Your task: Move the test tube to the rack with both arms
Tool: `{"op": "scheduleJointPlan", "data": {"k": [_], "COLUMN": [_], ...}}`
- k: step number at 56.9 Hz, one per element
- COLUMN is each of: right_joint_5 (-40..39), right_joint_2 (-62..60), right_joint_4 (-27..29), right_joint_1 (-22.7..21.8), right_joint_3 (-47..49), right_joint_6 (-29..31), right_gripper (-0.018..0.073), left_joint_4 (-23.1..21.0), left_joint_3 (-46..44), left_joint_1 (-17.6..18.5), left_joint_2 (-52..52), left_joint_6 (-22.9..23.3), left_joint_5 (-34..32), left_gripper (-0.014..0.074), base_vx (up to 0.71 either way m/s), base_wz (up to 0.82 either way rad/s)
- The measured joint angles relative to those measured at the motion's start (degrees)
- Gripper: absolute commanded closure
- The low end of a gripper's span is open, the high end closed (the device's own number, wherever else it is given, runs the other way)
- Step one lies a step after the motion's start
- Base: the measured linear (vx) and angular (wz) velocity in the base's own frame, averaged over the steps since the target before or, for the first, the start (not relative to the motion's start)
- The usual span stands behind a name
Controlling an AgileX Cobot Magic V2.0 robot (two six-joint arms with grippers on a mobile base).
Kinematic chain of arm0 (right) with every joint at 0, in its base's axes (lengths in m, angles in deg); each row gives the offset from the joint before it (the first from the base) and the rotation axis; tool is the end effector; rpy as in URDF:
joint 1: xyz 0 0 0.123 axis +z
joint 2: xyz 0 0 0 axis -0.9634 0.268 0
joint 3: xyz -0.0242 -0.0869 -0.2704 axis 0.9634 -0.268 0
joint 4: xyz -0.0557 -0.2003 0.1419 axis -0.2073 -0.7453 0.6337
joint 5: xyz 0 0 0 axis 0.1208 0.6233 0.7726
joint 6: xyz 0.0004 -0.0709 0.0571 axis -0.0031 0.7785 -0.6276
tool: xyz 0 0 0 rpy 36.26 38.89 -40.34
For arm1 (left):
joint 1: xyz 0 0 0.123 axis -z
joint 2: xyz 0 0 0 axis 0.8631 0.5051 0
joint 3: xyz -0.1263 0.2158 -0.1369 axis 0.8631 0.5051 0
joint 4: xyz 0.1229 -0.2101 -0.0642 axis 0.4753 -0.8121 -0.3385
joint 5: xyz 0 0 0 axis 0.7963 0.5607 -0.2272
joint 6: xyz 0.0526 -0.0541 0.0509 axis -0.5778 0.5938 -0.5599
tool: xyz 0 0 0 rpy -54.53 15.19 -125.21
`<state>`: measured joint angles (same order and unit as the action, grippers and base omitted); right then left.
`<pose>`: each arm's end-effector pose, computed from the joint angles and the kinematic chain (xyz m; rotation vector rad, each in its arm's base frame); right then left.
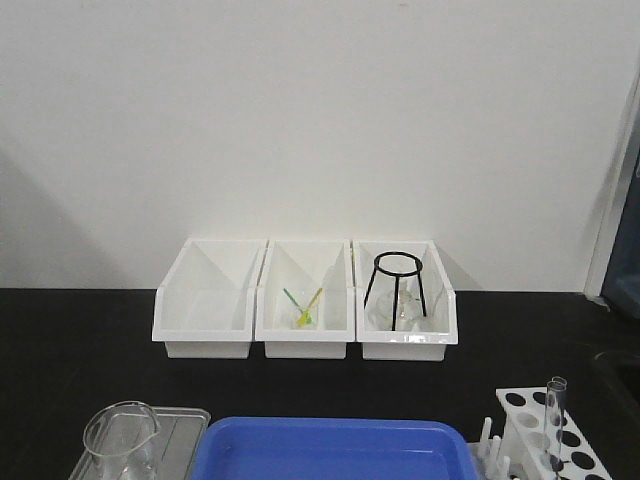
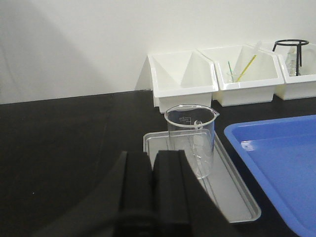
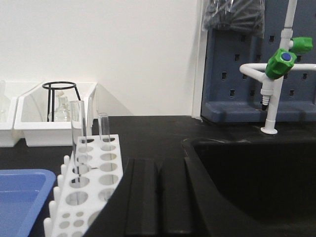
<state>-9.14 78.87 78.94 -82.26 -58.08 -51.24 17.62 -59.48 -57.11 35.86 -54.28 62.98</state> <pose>0.0565 -0.0085 0.1985 0.0637 1.5601 -0.1627 0.0567 -0.0018 0.1913 0.0622 1.6341 0.0026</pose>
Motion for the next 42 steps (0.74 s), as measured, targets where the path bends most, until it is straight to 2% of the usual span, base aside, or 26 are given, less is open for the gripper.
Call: {"op": "scheduleJointPlan", "data": {"k": [42], "right_joint_5": [0.5], "right_joint_2": [-0.1], "right_joint_4": [0.3], "right_joint_1": [0.0], "right_joint_3": [0.0], "right_joint_6": [0.0], "right_gripper": [0.0570], "left_joint_4": [0.0], "left_joint_3": [0.0], "left_joint_1": [0.0], "left_joint_2": [0.0], "left_joint_6": [0.0], "left_joint_5": [0.1], "left_gripper": [0.0601], "base_vx": [0.00], "base_wz": [0.00]}}
